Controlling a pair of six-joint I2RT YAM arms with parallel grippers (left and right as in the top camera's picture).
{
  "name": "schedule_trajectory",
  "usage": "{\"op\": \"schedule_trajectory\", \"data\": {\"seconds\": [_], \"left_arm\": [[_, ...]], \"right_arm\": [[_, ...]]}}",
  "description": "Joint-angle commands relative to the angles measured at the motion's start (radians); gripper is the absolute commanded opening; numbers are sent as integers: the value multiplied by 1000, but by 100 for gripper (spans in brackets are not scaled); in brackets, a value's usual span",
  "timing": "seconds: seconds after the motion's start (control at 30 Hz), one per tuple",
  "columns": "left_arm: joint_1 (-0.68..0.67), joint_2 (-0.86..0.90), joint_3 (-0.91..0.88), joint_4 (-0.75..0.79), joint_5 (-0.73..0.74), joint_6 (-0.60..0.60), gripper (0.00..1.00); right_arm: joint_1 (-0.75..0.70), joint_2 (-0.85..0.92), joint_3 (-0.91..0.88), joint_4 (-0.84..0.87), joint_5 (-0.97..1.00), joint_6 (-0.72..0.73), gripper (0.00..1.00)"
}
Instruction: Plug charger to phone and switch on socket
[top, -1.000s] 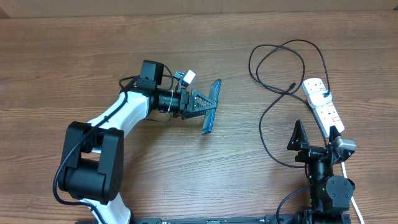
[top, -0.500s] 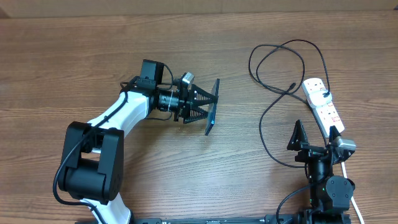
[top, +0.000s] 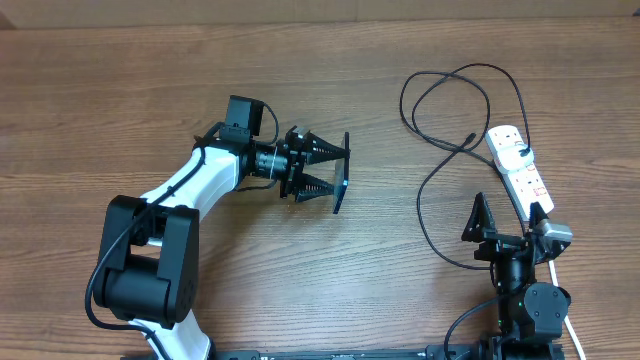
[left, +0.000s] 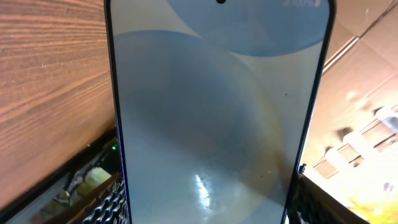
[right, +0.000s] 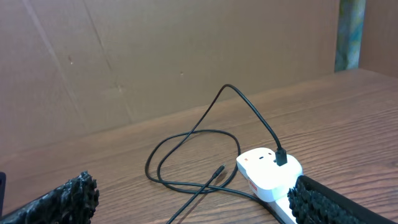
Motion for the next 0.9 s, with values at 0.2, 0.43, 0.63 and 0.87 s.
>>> {"op": "schedule_trajectory", "data": {"seconds": [0.2,0.43,0.63,0.87], "left_arm": [[0,5,10,5,57,-114,28],[0,5,10,6,63,-117,28],[0,5,10,69,80,-111,24],[0,5,10,291,93,-50,21]], "right_arm": [[-3,-10,-11,4,-8,-5,100],[-3,-10,-11,4,-8,-5,100],[-3,-10,-11,4,-8,-5,100],[-3,-10,-11,4,-8,-5,100]]}}
